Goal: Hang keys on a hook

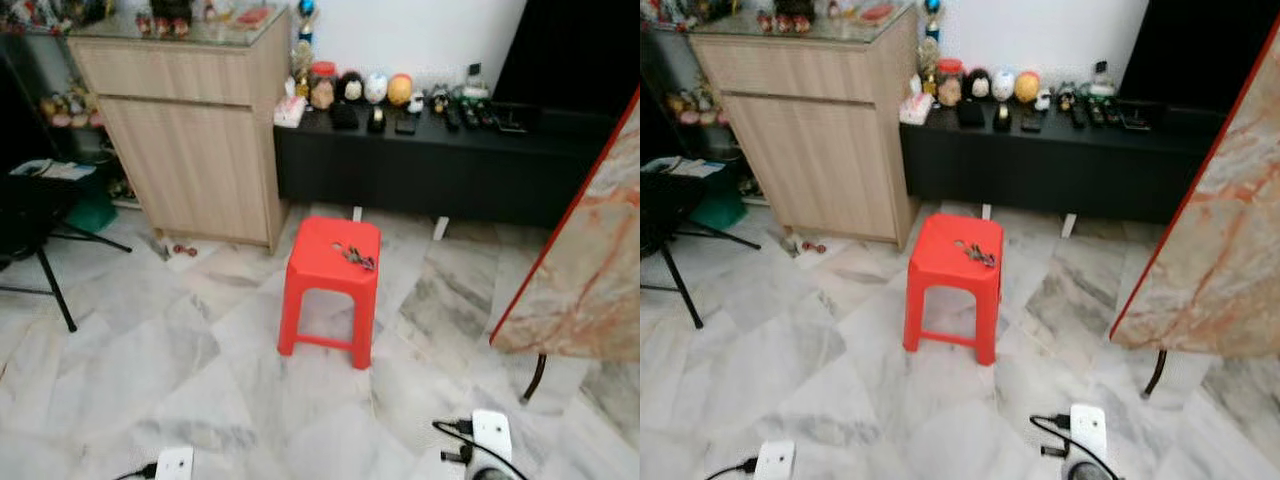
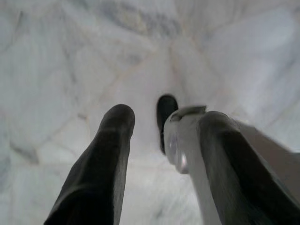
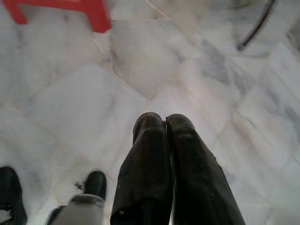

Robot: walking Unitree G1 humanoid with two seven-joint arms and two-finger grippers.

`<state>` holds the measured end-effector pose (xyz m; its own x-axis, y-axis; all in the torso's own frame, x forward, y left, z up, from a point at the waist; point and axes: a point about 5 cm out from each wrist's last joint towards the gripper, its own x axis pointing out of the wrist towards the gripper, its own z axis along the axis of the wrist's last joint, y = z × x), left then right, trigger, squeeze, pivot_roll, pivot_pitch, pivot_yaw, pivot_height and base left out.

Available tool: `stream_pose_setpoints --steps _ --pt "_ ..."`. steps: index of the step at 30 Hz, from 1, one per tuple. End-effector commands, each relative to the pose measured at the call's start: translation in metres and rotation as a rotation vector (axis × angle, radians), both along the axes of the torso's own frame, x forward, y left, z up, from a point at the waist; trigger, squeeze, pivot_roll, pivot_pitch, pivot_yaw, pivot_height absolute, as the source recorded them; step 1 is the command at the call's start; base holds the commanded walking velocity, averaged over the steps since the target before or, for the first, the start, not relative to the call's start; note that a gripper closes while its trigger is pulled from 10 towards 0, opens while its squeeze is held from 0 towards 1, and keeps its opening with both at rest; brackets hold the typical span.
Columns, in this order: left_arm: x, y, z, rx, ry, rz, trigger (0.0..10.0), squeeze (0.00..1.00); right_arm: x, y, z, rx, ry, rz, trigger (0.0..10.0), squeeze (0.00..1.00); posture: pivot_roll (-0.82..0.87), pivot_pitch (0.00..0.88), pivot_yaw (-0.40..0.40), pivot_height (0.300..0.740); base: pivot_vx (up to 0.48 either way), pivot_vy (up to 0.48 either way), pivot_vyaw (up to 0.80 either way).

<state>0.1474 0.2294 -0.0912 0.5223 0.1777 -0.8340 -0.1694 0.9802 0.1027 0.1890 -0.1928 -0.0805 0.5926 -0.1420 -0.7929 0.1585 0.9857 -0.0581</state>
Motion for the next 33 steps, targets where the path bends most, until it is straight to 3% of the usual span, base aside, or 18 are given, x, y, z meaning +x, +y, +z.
stream_pose_setpoints --steps 1,22,33 --pt "0.000 -0.005 -0.001 -0.013 0.005 -0.010 10.0 0.00 0.000 -0.007 0.001 -0.012 -0.004 -0.013 10.0 0.00 0.00 0.000 -0.060 0.740 0.000 -0.322 0.00" --pt "0.005 -0.007 0.001 -0.015 -0.021 -0.004 10.0 0.00 0.002 -0.008 0.002 -0.012 -0.012 -0.025 10.0 0.00 0.00 0.000 -0.066 0.740 0.000 -0.320 0.00" --pt "0.011 -0.004 0.004 -0.013 -0.054 0.019 10.0 0.00 0.005 -0.007 0.004 -0.006 -0.026 -0.030 10.0 0.00 0.01 0.000 -0.068 0.740 0.000 0.000 0.00"
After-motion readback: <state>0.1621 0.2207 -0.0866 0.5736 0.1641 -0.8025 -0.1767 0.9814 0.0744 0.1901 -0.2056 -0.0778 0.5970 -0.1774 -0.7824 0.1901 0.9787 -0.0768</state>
